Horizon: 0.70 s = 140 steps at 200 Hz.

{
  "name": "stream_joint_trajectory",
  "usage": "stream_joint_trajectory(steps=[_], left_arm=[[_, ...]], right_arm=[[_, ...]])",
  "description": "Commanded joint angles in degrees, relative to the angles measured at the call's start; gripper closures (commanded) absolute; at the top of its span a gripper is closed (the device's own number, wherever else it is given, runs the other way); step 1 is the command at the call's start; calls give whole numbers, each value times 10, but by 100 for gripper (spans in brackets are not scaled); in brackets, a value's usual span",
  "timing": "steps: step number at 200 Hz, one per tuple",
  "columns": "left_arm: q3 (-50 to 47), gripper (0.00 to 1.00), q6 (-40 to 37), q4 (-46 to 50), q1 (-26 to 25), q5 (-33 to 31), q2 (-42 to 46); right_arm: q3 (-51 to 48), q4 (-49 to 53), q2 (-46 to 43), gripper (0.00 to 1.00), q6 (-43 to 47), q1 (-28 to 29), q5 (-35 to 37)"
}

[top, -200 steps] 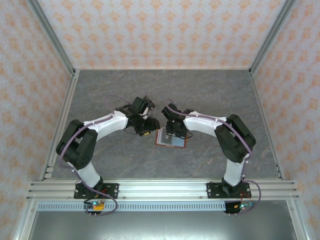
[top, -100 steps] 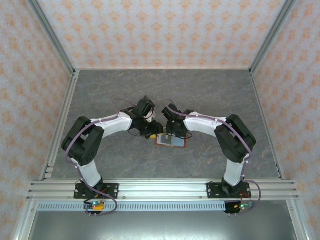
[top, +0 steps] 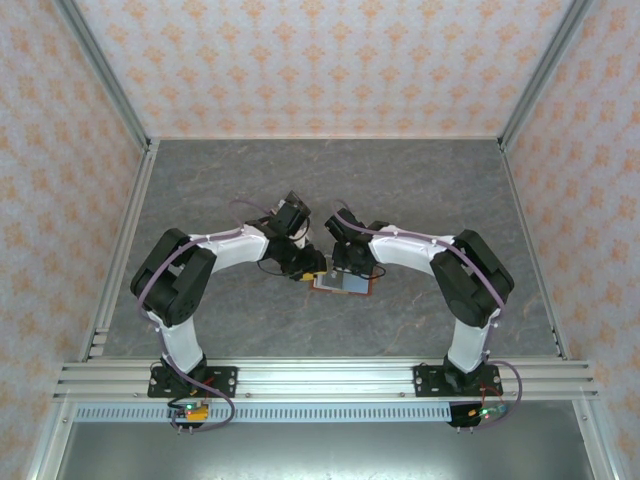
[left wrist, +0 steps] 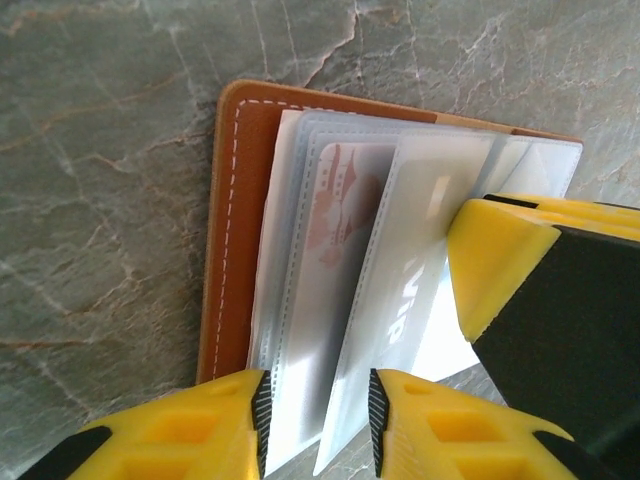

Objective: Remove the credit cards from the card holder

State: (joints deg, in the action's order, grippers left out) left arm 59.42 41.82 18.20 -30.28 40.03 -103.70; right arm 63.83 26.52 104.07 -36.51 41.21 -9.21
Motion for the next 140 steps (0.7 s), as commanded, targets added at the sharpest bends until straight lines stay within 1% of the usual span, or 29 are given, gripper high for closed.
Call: stream_joint_trajectory(steps=[1, 25, 64, 98, 122, 140], left_arm=[[14, 68, -15, -2, -6, 1, -12], [13, 71, -14, -9, -5, 5, -13], [17, 72, -19, 5, -5, -7, -5], [22, 66, -35, 36, -6, -52, 17], [18, 65, -33, 24, -5, -42, 26], [18, 68, -32, 17, -6, -36, 23]], right_arm=[[-20, 0, 0, 81, 2, 1, -4], [-26, -7, -1, 81, -1, 1, -10], [-27, -9, -3, 81, -3, -1, -10], [-28, -7, -1, 81, -5, -1, -7], [-30, -6, 0, 81, -6, -2, -4], [-31, -7, 0, 82, -7, -3, -3]])
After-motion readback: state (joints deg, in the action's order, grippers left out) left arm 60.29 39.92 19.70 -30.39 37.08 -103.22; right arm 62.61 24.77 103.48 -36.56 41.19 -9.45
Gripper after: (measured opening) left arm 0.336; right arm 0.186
